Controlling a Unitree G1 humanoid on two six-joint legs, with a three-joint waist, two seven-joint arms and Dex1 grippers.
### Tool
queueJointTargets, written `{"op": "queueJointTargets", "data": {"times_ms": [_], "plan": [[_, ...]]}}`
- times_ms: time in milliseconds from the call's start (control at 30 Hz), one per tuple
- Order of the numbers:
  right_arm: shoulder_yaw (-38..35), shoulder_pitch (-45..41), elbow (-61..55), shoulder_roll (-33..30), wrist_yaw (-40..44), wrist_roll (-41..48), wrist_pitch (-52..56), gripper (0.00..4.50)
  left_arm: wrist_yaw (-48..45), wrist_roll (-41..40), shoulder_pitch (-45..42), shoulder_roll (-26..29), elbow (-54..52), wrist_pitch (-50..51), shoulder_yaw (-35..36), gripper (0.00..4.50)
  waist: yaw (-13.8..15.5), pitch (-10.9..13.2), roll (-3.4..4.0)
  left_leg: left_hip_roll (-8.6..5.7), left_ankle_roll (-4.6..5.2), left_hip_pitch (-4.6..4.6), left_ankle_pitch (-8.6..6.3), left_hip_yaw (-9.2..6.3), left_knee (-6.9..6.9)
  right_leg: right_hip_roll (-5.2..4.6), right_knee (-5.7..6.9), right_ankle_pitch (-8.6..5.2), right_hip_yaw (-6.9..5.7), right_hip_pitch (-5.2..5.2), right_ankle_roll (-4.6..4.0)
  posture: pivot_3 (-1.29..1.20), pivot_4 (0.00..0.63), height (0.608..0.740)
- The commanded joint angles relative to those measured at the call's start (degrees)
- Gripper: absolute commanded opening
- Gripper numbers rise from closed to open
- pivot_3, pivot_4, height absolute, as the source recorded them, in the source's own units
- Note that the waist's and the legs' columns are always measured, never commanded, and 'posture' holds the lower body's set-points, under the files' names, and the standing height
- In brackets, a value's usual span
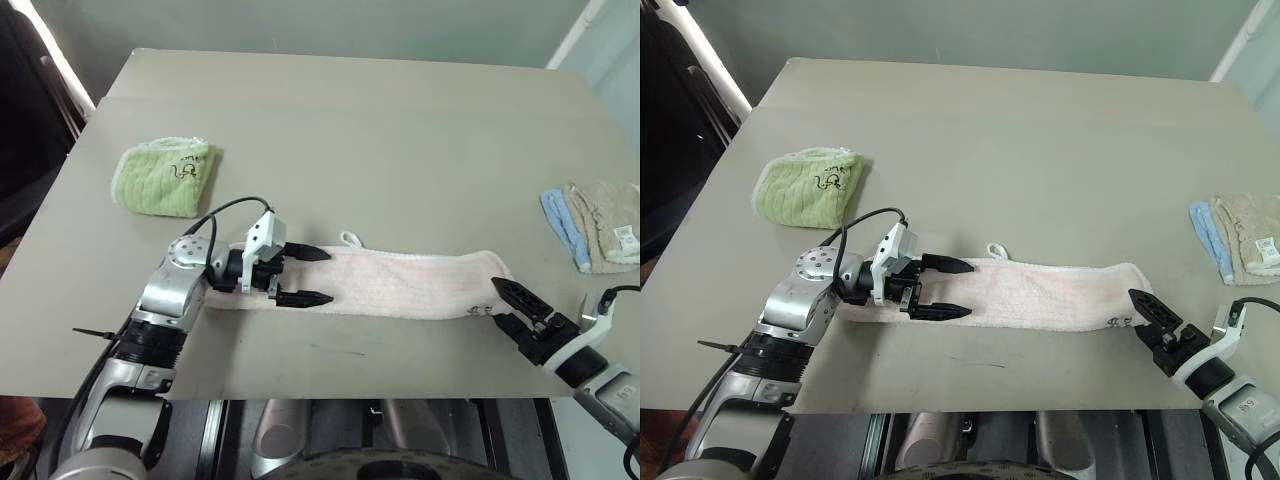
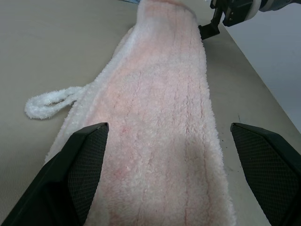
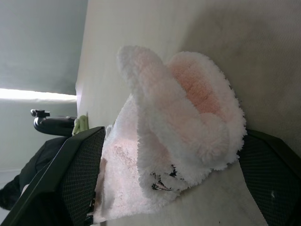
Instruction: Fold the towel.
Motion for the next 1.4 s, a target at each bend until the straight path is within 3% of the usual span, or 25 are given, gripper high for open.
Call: {"op": "queueJointTargets", "data": {"times_ms": [33, 67, 167, 500, 567, 733, 800, 1000, 1233, 1400], "plan": [[-1.5, 0.32, 3.12, -0.85, -0.5, -0.64, -0.24, 4.5, 0.35, 0.27, -0.65, 0.03, -0.53, -1.19, 0.28, 4.48, 0.0, -0.02, -0.03, 0.0, 0.0, 0.0, 0.0, 0.0, 0.0, 0.0, 0.0, 0.0, 0.0, 0.0, 0.0, 0.0, 0.15, 0.697], [-1.53, 0.41, 3.8, -1.02, 0.52, -1.23, 0.17, 4.5, 0.57, 0.38, -0.61, -0.01, -0.6, -1.17, 0.39, 4.48, 0.0, -0.04, -0.05, 0.0, 0.0, 0.0, 0.0, 0.0, 0.0, 0.0, 0.0, 0.0, 0.0, 0.0, 0.0, 0.0, 0.15, 0.697], [-1.62, 0.57, 5.77, -1.39, 3.13, -3.42, 1.08, 3.92, 0.88, 0.81, -0.46, 0.16, -0.77, -1.4, 0.31, 4.5, 0.08, -0.06, -0.04, 0.0, -0.03, -0.02, -0.02, 0.0, 0.0, 0.0, -0.02, 0.0, 0.0, 0.01, 0.0, 0.0, 0.15, 0.697], [-3.57, -0.74, 11.57, -1.43, 8.96, -8.92, 2.12, 0.47, 0.81, 1.35, -1.57, 0.41, 0.3, -1.94, 0.5, 4.5, 0.14, -0.19, -0.19, -0.01, -0.03, -0.05, -0.03, -0.02, -0.04, -0.01, -0.12, -0.01, 0.0, 0.0, 0.01, 0.0, 0.15, 0.697], [-4.19, -0.8, 12.6, -1.43, 10.08, -9.65, 2.35, 0.03, 0.62, 1.31, -1.69, 0.68, 0.42, -1.92, 0.62, 4.5, 0.14, -0.25, -0.29, -0.01, -0.03, -0.04, -0.04, -0.02, -0.03, -0.01, -0.27, 0.0, 0.0, 0.08, 0.0, 0.0, 0.15, 0.697], [-4.76, -0.39, 11.76, -0.9, 10.67, -10.4, 2.69, 0.03, 0.92, 1.19, -1.11, 1.01, -0.46, -1.62, 0.58, 4.5, 0.27, -0.31, -0.27, -0.11, 0.13, -0.05, -0.15, -0.04, -0.01, -0.07, -1.03, 0.11, 0.01, 0.19, -0.17, 0.0, 0.15, 0.697], [-4.78, -0.44, 10.77, -0.58, 10.48, -10.67, 2.58, 0.03, 1.2, 0.9, -0.98, 0.93, -1.01, -1.28, 0.55, 4.5, 0.27, -0.33, -0.31, -0.34, 0.25, -0.05, -0.18, -0.04, -0.01, -0.24, -1.06, 0.39, 0.06, 0.22, -0.61, 0.0, 0.15, 0.697], [-7.35, -1.2, 6.66, -1.7, 9.84, -10.07, 2.12, 0.03, 2.97, -2.56, -2.8, 0.08, -1.51, 2.46, 3.1, 4.5, 0.24, -0.35, -0.35, -0.95, 0.49, -0.1, -0.17, 0.05, -0.12, -0.97, -1.06, 0.59, 0.06, 0.22, -0.12, 0.0, 0.15, 0.697], [-14.74, -1.47, 0.53, -10.79, 13.31, -10.15, 4.64, 0.03, 5.88, -8.09, -7.95, -0.05, 0.0, 10.36, 8.39, 4.5, 0.3, -0.18, 0.16, -1.02, 0.54, -0.24, -0.11, 0.19, -0.27, -1.11, -1.01, 0.58, 0.05, 0.21, 0.15, 0.0, 0.15, 0.697], [-15.79, -3.55, -6.12, -18.25, 20.55, -17.86, 6.67, 0.03, 3.82, -8.79, -9.77, 2.95, 1.18, 12.35, 9.2, 4.5, 0.18, -0.19, 0.33, -0.89, 0.98, -0.18, 0.18, 0.18, -0.38, -1.0, -0.9, 0.42, 0.03, 0.1, 0.33, 0.0, 0.15, 0.697]]}}
